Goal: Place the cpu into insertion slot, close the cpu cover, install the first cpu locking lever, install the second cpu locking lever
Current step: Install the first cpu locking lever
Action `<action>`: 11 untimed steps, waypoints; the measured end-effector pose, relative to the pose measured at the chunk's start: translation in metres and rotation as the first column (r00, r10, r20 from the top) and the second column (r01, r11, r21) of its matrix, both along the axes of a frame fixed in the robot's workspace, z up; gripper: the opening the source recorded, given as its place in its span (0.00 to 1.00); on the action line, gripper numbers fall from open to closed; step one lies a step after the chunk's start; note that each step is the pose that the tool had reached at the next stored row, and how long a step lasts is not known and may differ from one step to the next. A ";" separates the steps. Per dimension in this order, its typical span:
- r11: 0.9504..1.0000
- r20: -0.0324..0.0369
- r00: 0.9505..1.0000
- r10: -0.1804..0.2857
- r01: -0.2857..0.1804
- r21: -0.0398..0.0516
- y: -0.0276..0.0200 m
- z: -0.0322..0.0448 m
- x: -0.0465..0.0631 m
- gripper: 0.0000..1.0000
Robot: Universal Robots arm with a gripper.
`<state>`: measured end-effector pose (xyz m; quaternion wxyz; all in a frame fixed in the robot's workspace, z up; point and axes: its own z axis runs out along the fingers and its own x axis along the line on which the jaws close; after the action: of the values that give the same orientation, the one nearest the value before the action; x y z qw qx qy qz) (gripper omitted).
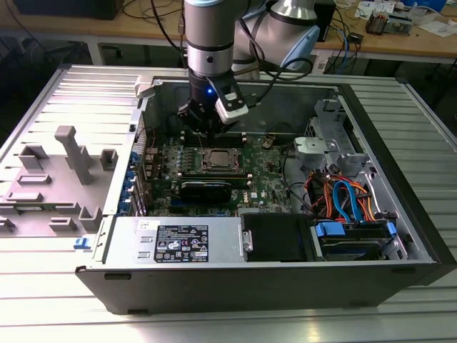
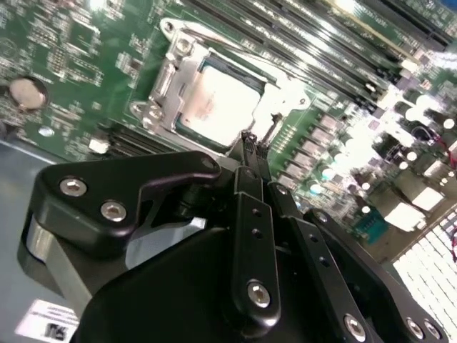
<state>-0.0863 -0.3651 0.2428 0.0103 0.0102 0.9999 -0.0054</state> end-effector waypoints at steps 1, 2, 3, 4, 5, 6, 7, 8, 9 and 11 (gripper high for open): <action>1.000 0.000 1.000 0.000 0.000 0.000 0.0000 0.0000 0.000 0.11; 1.000 0.000 1.000 0.000 0.000 0.000 0.0000 0.0000 0.000 0.11; 1.000 0.000 1.000 0.000 0.000 0.000 0.0000 0.0000 0.000 0.11; 1.000 0.000 1.000 0.000 0.000 0.000 0.0000 0.0000 0.000 0.11; 1.000 0.000 1.000 0.000 0.000 0.000 0.0000 0.0000 0.000 0.11; 1.000 0.000 1.000 0.000 0.000 0.001 0.0000 0.0000 0.000 0.11; 1.000 -0.001 1.000 0.000 0.000 0.001 0.0000 0.0005 0.000 0.11; 1.000 -0.002 1.000 0.000 0.000 0.001 0.0000 0.0013 -0.001 0.11; 1.000 -0.002 1.000 0.001 -0.001 0.001 0.0000 0.0017 -0.001 0.11; 1.000 -0.003 1.000 0.002 -0.002 0.001 0.0000 0.0021 -0.001 0.11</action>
<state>-0.0878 -0.3651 0.2449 0.0090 0.0092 0.9999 -0.0047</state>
